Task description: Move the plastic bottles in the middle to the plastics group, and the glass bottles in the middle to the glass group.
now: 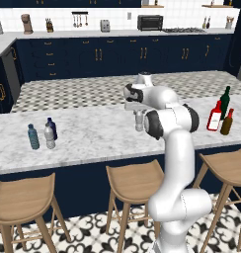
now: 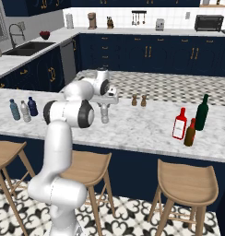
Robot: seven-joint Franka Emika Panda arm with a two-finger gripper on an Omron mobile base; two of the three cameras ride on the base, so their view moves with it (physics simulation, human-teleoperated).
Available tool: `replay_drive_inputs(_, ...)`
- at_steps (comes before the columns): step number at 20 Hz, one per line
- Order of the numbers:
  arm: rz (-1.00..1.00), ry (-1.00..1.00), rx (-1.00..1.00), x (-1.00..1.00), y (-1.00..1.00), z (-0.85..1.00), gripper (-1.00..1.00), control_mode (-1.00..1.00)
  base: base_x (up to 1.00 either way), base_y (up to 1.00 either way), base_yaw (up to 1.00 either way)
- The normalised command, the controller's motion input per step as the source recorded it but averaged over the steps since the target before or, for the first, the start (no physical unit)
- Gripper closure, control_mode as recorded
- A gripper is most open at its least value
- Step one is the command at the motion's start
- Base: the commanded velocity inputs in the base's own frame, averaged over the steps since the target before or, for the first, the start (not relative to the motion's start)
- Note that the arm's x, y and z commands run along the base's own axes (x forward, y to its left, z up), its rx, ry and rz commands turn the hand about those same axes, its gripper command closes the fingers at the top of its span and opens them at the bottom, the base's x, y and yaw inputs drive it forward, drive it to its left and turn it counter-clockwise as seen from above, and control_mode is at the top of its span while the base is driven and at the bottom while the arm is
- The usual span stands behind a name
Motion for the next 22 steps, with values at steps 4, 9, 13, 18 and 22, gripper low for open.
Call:
replay_drive_inputs(4, 0.01, -0.08, 0.00, -0.61, 0.28, 0.28, 1.00, -1.00, 0.00, 0.00, 0.00)
replay_drive_inputs(9, 0.09, -0.12, 0.00, -0.69, 0.54, 0.32, 1.00, -1.00, 0.00, 0.00, 0.00)
replay_drive_inputs(13, 0.27, -0.04, 0.00, -0.52, 0.80, 0.24, 1.00, -1.00, 0.00, 0.00, 0.00)
replay_drive_inputs(18, 0.36, 0.00, 0.03, -0.42, 0.68, 0.19, 1.00, -1.00, 0.00, 0.00, 0.00)
replay_drive_inputs(22, 0.38, -0.01, 0.07, -0.14, 0.47, 0.14, 1.00, -1.00, 0.00, 0.00, 0.00)
